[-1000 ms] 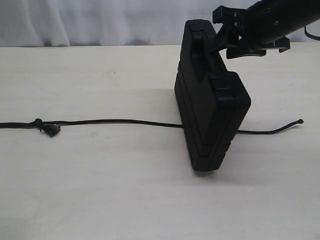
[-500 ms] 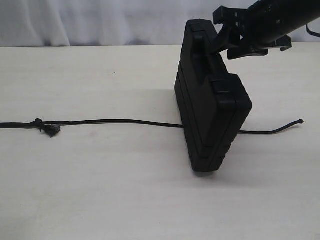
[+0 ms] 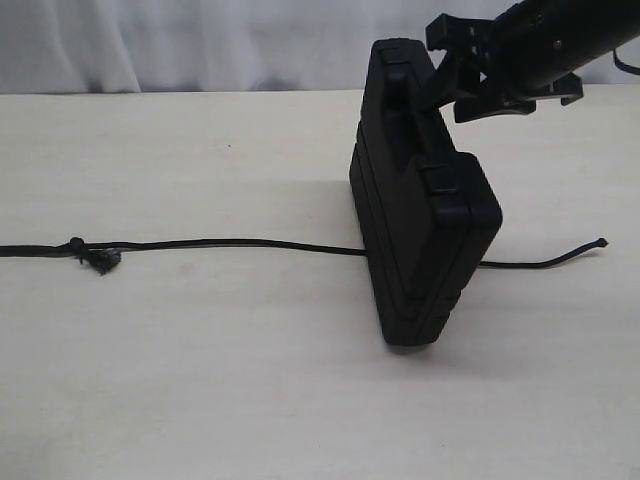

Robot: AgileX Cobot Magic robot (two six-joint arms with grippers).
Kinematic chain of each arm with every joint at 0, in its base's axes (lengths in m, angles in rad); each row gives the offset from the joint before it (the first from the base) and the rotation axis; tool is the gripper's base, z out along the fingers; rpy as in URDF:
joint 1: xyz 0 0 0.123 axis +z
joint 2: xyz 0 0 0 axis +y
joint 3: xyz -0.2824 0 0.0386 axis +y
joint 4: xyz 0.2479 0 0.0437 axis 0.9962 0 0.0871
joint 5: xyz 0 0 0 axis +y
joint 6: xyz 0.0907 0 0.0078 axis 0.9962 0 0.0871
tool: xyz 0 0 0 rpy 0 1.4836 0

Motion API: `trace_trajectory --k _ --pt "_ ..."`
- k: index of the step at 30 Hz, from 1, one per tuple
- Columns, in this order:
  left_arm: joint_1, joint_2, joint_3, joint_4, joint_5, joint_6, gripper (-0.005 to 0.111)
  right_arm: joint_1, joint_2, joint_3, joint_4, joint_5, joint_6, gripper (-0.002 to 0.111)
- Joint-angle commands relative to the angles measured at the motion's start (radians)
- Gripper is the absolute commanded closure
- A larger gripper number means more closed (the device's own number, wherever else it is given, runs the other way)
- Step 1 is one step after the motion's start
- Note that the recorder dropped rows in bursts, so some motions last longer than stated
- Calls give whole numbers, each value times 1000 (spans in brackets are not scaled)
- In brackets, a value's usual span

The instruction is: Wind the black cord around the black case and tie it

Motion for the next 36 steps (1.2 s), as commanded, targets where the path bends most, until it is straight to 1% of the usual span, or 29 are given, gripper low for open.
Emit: trace_trajectory --k 1,12,14,16,17,19,21,22,24,26,28,29,30,32,34,36 --pt "0 -3 2 -1 -6 -2 107 -3 22 13 -81 44 -13 64" --pt "0 -3 2 -1 -6 -2 107 -3 22 13 -81 51 -13 64" --pt "0 -3 2 24 -27 4 107 -3 22 13 -81 51 -13 64" --pt "0 -3 2 31 -114 0 107 -3 22 13 -81 51 -13 64" --pt "0 -3 2 -23 -194 -21 107 -3 22 13 -81 51 -13 64" --pt "0 -3 2 -176 -288 -61 107 -3 22 13 -81 51 -18 64" --pt "0 -3 2 -255 -408 -65 107 -3 22 13 -85 52 -24 64" --pt "0 -3 2 -280 -484 -67 107 -3 22 13 -85 52 -24 64" --pt "0 -3 2 -303 -583 -130 107 -3 22 13 -85 52 -24 64" --pt "0 -3 2 -291 -666 -262 107 -3 22 13 -85 51 -24 64" --pt "0 -3 2 -213 -741 -430 107 -3 22 13 -85 42 -24 64" --pt "0 -3 2 -95 -785 -528 107 -3 22 13 -85 34 -24 64" --pt "0 10 2 7 -801 -599 107 -3 22 13 -85 28 -24 64" --pt "0 88 -45 307 -857 -767 107 -3 22 13 -85 24 -24 64" --pt "0 209 -97 488 -960 -860 107 -3 22 13 -85 22 -24 64" --pt "0 348 -142 593 -1090 -891 107 -3 22 13 -85 22 -24 64"
